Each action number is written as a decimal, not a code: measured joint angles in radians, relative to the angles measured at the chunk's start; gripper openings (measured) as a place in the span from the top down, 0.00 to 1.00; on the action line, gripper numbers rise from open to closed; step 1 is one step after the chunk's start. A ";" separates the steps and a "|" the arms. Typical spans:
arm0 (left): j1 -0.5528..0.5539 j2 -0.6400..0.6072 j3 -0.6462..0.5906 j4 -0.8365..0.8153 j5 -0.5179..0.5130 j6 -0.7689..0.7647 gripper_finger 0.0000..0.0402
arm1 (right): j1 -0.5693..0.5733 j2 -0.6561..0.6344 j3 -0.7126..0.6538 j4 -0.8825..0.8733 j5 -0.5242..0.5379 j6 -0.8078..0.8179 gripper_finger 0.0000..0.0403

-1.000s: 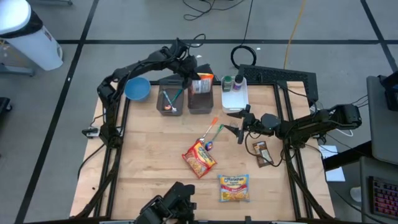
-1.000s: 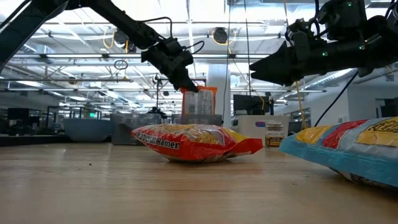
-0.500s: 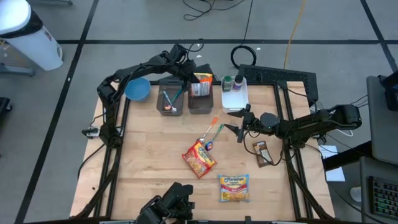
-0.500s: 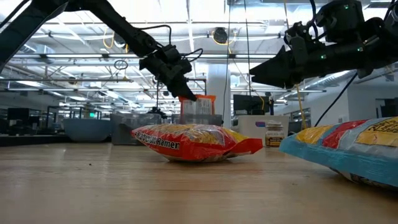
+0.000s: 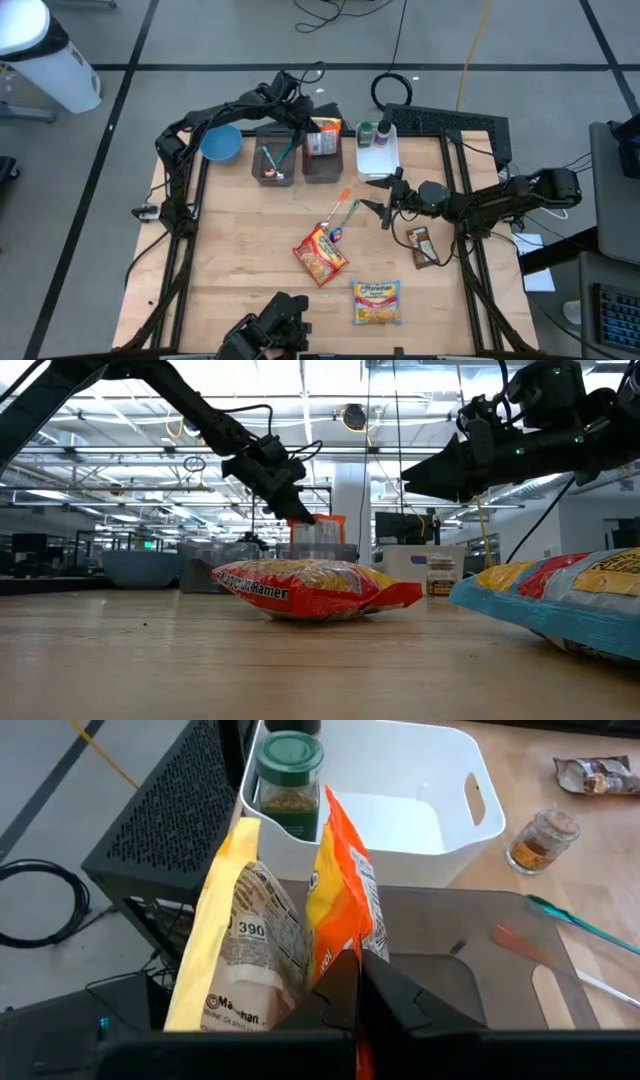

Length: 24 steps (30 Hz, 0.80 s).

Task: Pick & Place Food Item
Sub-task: Put the orange noodle pack into the right black bin

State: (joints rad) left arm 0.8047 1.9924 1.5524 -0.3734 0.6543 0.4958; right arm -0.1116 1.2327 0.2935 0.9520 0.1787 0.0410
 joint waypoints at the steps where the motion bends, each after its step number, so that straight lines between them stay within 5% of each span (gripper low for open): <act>1: 0.000 0.000 0.000 0.008 -0.001 -0.005 0.97 | 0.000 0.000 0.000 0.000 0.000 0.000 0.32; 6: -0.003 0.000 0.000 0.047 -0.072 -0.045 0.95 | 0.000 0.000 0.000 -0.002 0.000 0.000 0.32; 24: -0.003 0.000 0.000 0.070 -0.076 -0.054 0.94 | 0.000 0.000 0.000 -0.005 0.000 0.000 0.32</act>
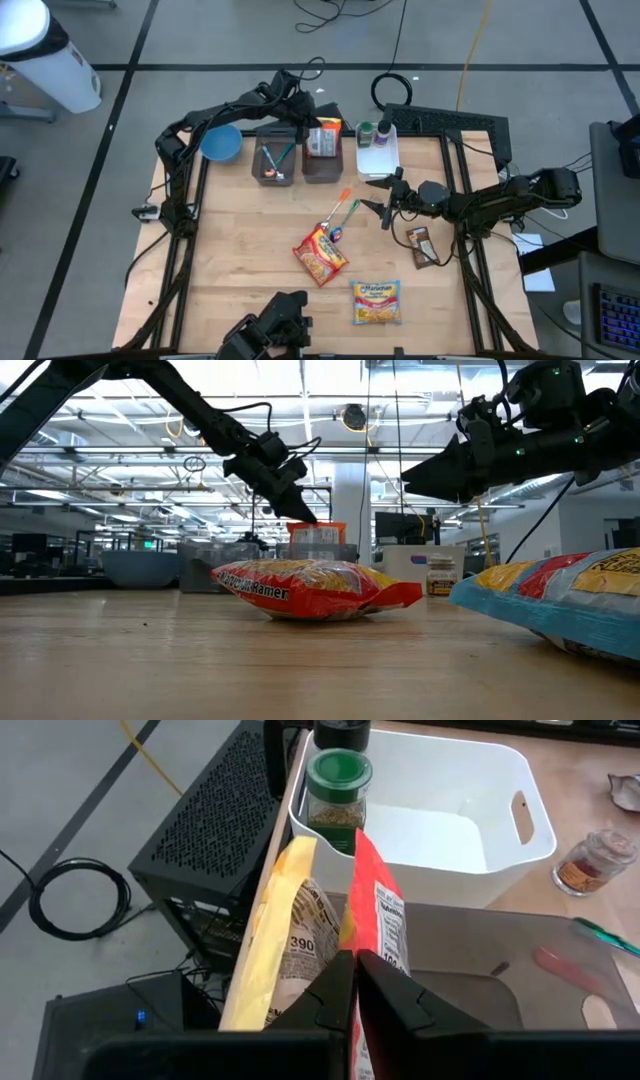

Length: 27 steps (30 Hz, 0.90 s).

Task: Pick & Place Food Item
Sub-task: Put the orange noodle pack into the right black bin, then put the red noodle pack into the right black bin

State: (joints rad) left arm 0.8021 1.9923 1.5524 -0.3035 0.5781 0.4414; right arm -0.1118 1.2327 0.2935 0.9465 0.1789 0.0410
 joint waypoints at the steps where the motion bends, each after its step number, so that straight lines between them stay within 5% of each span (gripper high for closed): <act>1: 0.000 0.000 0.000 0.002 0.001 -0.002 0.94 | 0.000 0.000 0.000 -0.001 0.000 0.000 0.32; 11: 0.004 0.000 0.021 -0.001 -0.016 -0.018 0.66 | 0.000 0.000 0.000 -0.006 0.000 -0.002 0.32; 17: 0.006 -0.002 0.122 -0.026 -0.190 -0.074 0.54 | 0.000 0.000 0.000 -0.017 0.001 -0.003 0.32; 21: -0.001 -0.002 0.209 -0.170 -0.284 -0.139 0.50 | -0.001 0.000 0.000 -0.017 0.002 -0.009 0.32; 27: -0.043 -0.003 0.323 -0.557 -0.290 -0.308 0.51 | -0.001 0.000 0.000 -0.017 0.003 -0.023 0.32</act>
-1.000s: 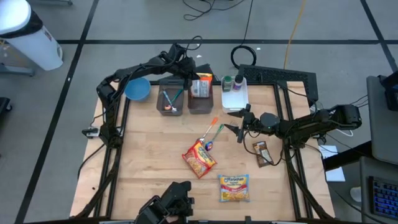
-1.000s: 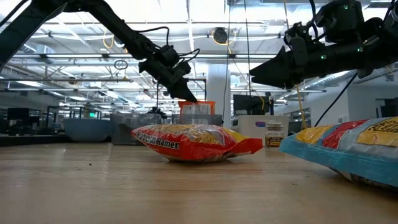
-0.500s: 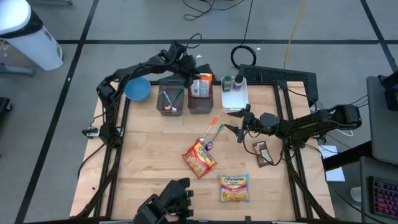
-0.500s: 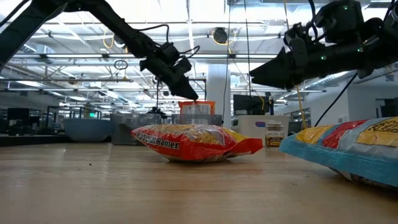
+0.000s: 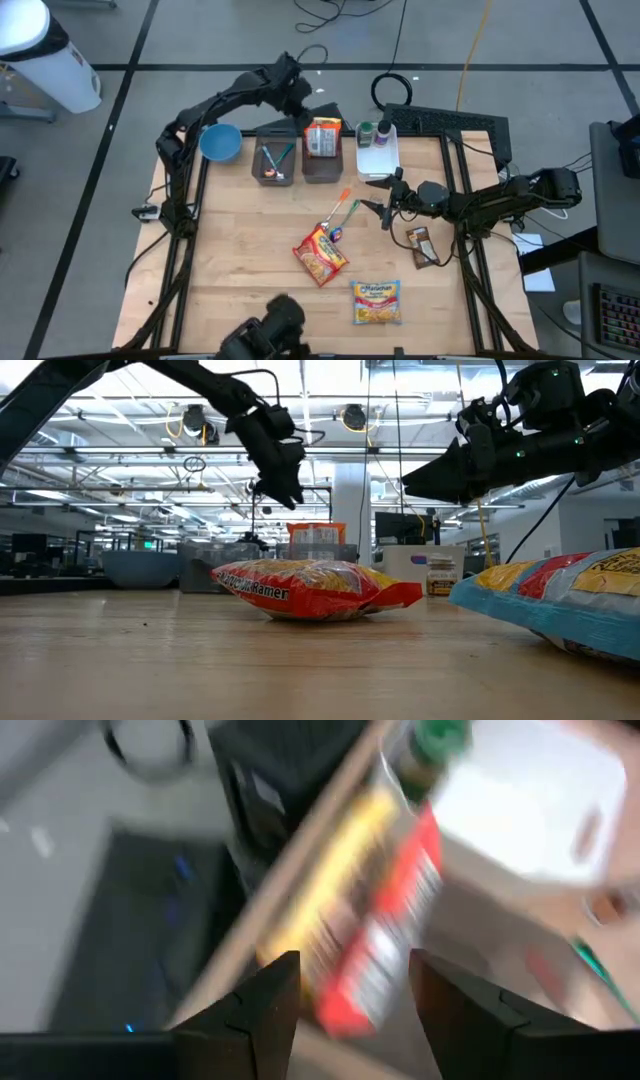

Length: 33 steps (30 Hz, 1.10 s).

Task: Pick & Place Food Item
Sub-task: Put the red noodle pack into the right black bin

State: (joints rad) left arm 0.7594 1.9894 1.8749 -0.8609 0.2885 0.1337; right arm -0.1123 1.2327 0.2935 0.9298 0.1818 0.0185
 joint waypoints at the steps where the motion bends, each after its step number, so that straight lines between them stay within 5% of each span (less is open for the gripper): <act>1: -0.013 -0.003 0.006 -0.063 0.006 -0.010 0.52 | 0.000 0.000 0.000 0.000 0.000 0.000 0.32; 6: -0.142 -0.052 -0.029 -0.189 -0.059 -0.051 0.56 | 0.000 0.000 0.000 0.000 -0.001 0.036 0.32; 16: -0.509 -0.286 -0.175 -0.073 -0.418 -0.216 0.61 | 0.000 0.000 0.001 0.000 -0.003 0.100 0.32; 24: -0.750 -0.535 -0.623 0.365 -0.438 -0.376 0.61 | 0.002 0.000 0.001 0.000 -0.042 0.122 0.32; 33: -0.923 -0.661 -1.189 1.300 -0.577 -0.377 0.61 | 0.003 0.000 0.001 -0.090 -0.055 0.171 0.32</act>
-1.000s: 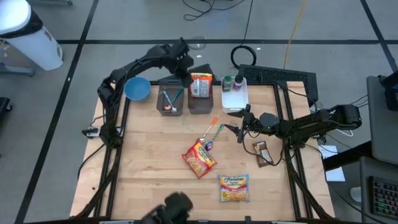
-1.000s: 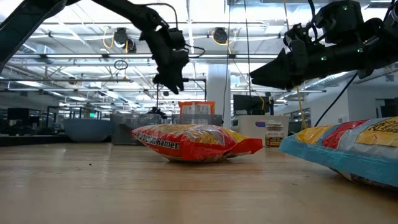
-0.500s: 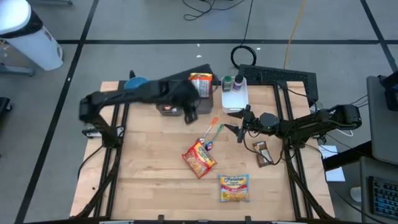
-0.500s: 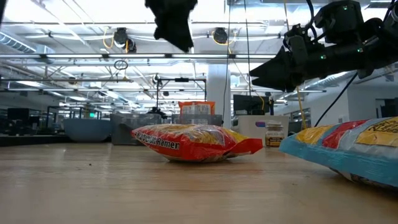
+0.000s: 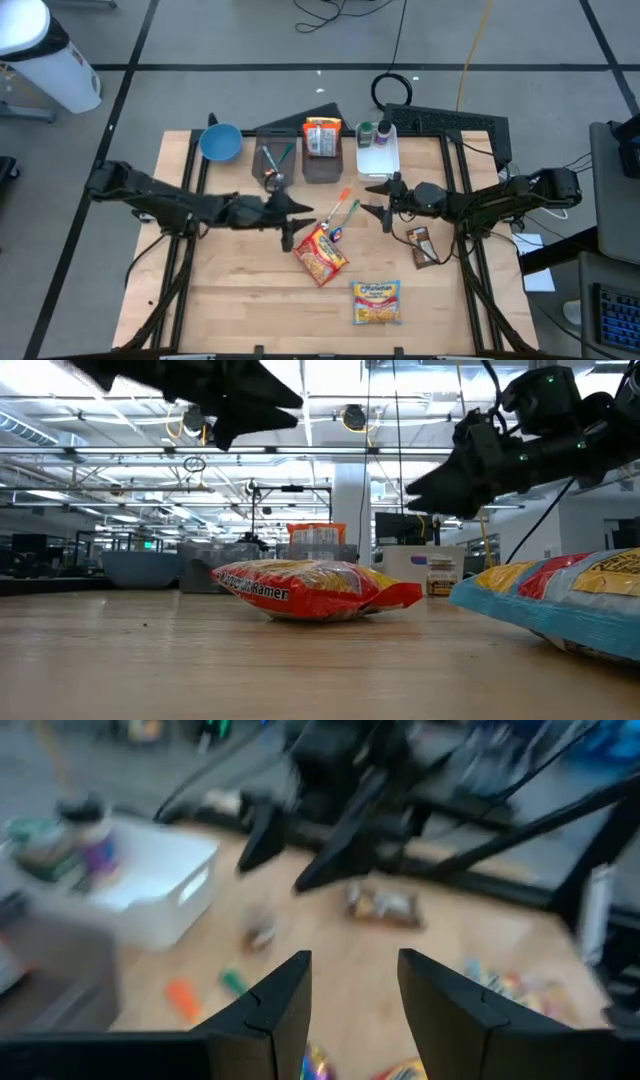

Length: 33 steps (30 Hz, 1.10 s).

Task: Pick & Place Food Item
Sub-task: Put the red noodle pack into the right black bin

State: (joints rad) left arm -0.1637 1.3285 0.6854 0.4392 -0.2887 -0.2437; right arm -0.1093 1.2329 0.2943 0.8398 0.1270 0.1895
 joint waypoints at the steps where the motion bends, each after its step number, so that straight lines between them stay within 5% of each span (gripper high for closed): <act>1: -0.007 0.000 -0.041 0.093 0.007 0.024 0.61 | 0.000 0.002 0.000 -0.018 0.001 0.012 0.32; 8: -0.037 -0.001 -0.198 0.456 0.031 0.105 0.61 | 0.026 0.063 -0.027 -0.026 0.002 0.128 0.32; 22: -0.042 0.000 -0.202 0.340 0.018 -0.110 0.61 | 0.111 0.293 -0.048 0.524 0.003 0.060 0.32; 33: -0.019 0.000 -0.202 0.342 0.017 0.085 0.61 | 0.109 0.304 -0.047 0.548 0.107 -0.029 0.32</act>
State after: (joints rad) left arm -0.1831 1.3285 0.4831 0.7815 -0.2714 -0.1589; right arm -0.0006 1.5372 0.2474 1.3880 0.2335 0.1607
